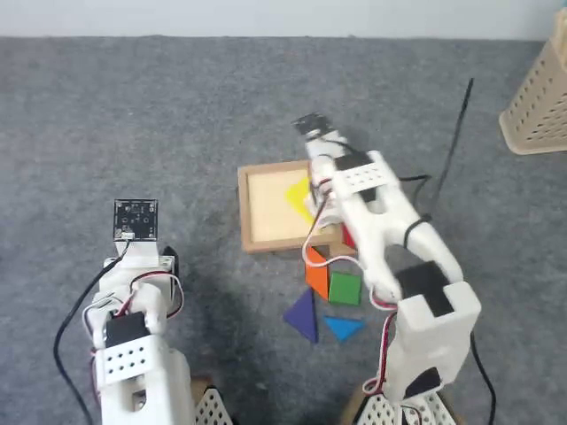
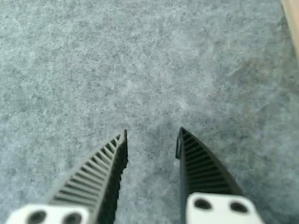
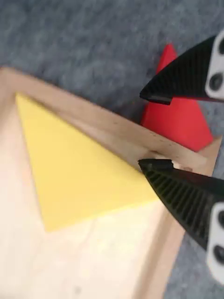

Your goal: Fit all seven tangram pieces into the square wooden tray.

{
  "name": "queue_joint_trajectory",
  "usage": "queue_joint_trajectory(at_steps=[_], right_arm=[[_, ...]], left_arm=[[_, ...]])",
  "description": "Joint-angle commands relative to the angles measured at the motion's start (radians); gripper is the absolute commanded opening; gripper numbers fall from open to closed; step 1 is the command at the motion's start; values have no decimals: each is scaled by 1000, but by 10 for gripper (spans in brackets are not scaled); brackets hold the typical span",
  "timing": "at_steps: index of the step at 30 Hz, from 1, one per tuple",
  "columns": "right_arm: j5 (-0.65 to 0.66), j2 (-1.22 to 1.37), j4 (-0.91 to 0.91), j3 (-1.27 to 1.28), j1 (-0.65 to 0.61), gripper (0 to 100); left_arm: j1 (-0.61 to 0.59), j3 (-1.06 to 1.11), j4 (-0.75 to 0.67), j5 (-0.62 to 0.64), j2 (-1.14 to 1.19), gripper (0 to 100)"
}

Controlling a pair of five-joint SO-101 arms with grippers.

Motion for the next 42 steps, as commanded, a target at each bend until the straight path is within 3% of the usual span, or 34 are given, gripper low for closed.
queue_joint_trajectory(at_steps=[1, 13, 19, 24, 31, 42], right_arm=[[11, -8, 28, -54, -59, 188], [-26, -274, 35, 63, -18, 188], [37, -314, -58, 130, 113, 188], [186, -174, -62, 101, 160, 195], [434, -61, 48, 68, 111, 336], [591, -56, 171, 71, 108, 342]], left_arm=[[-5, -4, -26, -6, -20, 168], [-5, -4, -26, -6, -20, 168], [-5, -4, -26, -6, -20, 168], [-5, -4, -26, -6, -20, 168], [-5, -4, -26, -6, -20, 168], [-5, -4, -26, -6, -20, 168]])
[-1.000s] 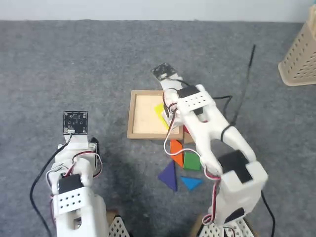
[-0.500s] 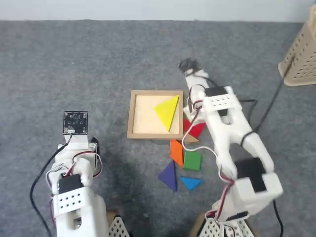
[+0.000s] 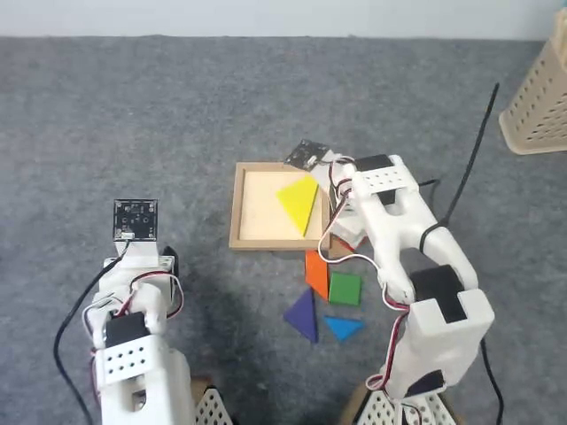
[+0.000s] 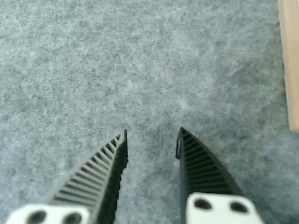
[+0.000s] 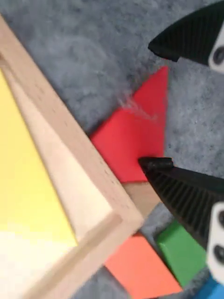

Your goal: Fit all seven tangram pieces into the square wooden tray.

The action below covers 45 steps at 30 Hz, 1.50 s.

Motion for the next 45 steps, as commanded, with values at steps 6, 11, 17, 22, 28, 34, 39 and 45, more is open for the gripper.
queue_joint_trajectory(at_steps=[6, 11, 17, 22, 28, 34, 39, 45], right_arm=[[161, -45, 36, 83, -28, 341], [110, -45, -39, 121, -38, 340], [-49, -44, -48, 121, -33, 340], [-181, -44, -47, 121, -12, 340], [-241, -44, -45, 126, 96, 339], [-252, -50, -47, 161, 185, 289], [-255, -56, -39, 183, 223, 279], [-252, -74, -39, 180, 280, 279]], left_arm=[[-5, -4, -26, -6, -20, 168], [-5, -4, -26, -6, -20, 168], [-5, -4, -26, -6, -20, 168], [-5, -4, -26, -6, -20, 168], [-5, -4, -26, -6, -20, 168], [-5, -4, -26, -6, -20, 168], [-5, -4, -26, -6, -20, 168], [-5, -4, -26, -6, -20, 168]])
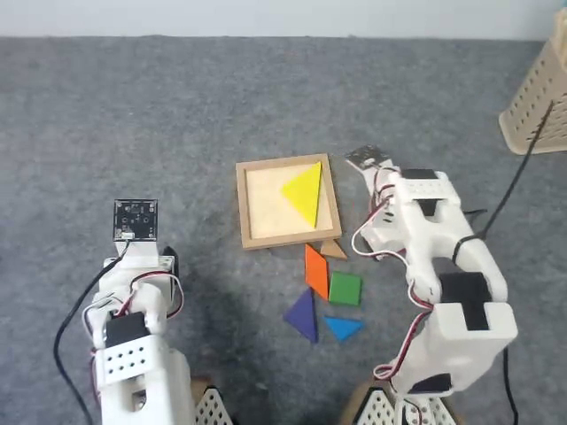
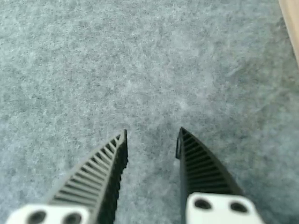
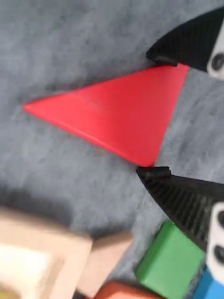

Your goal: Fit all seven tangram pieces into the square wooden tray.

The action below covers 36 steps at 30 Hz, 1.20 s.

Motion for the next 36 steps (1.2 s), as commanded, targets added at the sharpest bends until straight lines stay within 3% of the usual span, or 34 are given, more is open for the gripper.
queue_joint_trajectory(at_steps=[1, 10, 18, 22, 25, 29, 32, 36], right_arm=[[-11, -51, -5, 23, 41, 279], [123, -305, 58, 58, -35, 297], [285, -242, 54, 74, -27, 338], [288, -159, 24, 51, -28, 337], [183, -145, 22, -14, -48, 336], [-94, -180, 22, -163, -116, 329], [-250, -177, 10, -270, -211, 210], [-336, -117, -113, -328, -326, 2]], left_arm=[[-5, -4, -26, -6, -20, 168], [-5, -4, -26, -6, -20, 168], [-5, -4, -26, -6, -20, 168], [-5, -4, -26, -6, -20, 168], [-5, -4, -26, -6, -20, 168], [-5, -4, -26, -6, -20, 168], [-5, -4, -26, -6, -20, 168], [-5, -4, -26, -6, -20, 168]])
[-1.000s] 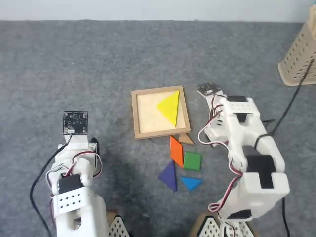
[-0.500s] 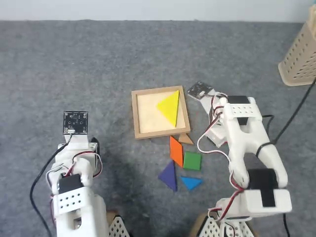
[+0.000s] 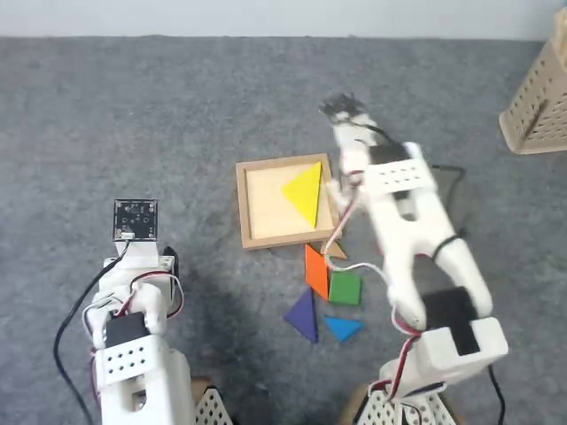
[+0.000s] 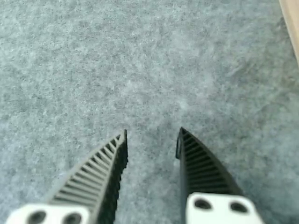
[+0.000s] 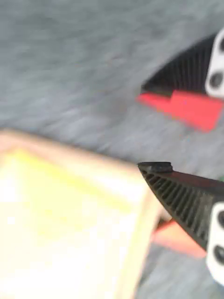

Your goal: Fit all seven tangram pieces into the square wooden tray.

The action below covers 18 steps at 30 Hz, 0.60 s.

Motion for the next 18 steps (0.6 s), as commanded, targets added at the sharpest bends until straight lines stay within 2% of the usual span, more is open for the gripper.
queue_joint_trajectory(at_steps=[1, 3, 8, 18], right_arm=[[-57, 35, -137, -84, -91, 6], [-61, 94, -220, -84, -122, 35], [-58, 225, -355, -84, -160, 7], [-49, 282, -303, -87, -41, 7]], left_arm=[[-5, -4, -26, -6, -20, 168], [-5, -4, -26, -6, -20, 168], [-5, -4, -26, -6, -20, 168], [-5, -4, -26, -6, -20, 168]])
